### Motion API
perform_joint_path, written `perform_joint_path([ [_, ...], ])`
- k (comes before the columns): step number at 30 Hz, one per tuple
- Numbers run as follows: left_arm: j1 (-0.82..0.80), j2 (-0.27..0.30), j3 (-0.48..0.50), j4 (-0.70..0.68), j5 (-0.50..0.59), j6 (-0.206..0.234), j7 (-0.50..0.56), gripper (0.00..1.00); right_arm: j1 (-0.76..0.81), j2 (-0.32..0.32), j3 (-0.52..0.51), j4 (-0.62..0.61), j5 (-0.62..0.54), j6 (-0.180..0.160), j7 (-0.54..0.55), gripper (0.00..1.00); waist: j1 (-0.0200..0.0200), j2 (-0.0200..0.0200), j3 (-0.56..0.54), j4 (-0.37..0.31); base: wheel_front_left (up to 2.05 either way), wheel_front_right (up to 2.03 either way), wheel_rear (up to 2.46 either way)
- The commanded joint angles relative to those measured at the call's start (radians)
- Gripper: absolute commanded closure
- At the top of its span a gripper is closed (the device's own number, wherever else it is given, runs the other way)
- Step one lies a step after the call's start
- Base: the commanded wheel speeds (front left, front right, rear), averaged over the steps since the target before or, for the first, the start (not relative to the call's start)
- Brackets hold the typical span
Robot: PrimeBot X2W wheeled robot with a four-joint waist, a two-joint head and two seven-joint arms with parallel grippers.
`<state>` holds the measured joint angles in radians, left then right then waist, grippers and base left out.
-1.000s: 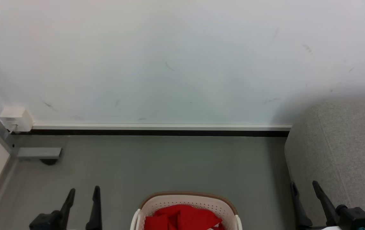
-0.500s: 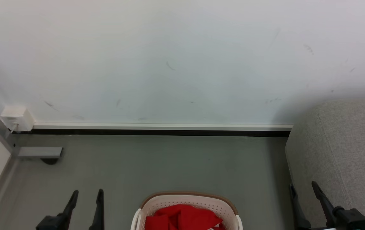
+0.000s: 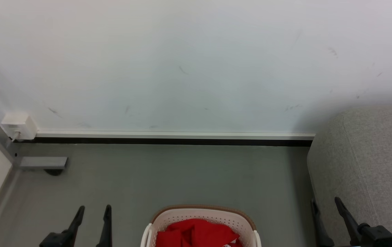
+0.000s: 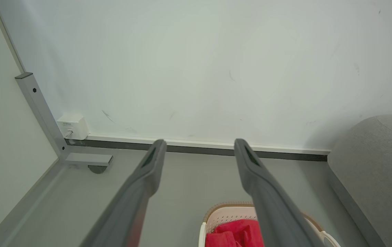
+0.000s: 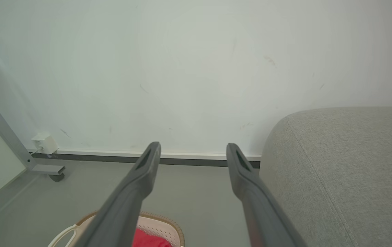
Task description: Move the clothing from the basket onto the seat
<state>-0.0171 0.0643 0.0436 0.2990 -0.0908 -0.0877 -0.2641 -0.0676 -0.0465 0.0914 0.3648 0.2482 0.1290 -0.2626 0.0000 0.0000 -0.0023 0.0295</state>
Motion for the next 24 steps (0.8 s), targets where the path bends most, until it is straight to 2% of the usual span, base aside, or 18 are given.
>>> perform_joint_path([
  [1, -0.005, 0.0, 0.004, 0.003, 0.005, -0.003, -0.001, 0.0, 0.001, -0.007, 0.0, 0.004, 0.01, 0.003, -0.003, 0.0, 0.0, 0.0, 0.0, 0.0, 0.0, 0.0, 0.0],
  [12, -0.029, -0.005, -0.021, 0.01, 0.022, -0.015, -0.001, 0.0, -0.026, -0.007, -0.012, -0.015, -0.002, 0.003, -0.003, 0.0, 0.0, 0.0, 0.055, -0.008, 0.0, 0.0, 0.0],
  [24, -0.21, 0.009, -0.167, 0.088, 0.024, -0.041, -0.001, 0.0, -0.137, -0.006, -0.016, -0.076, -0.04, 0.003, -0.003, 0.0, 0.0, 0.0, 0.278, -0.028, 0.0, 0.0, 0.0],
])
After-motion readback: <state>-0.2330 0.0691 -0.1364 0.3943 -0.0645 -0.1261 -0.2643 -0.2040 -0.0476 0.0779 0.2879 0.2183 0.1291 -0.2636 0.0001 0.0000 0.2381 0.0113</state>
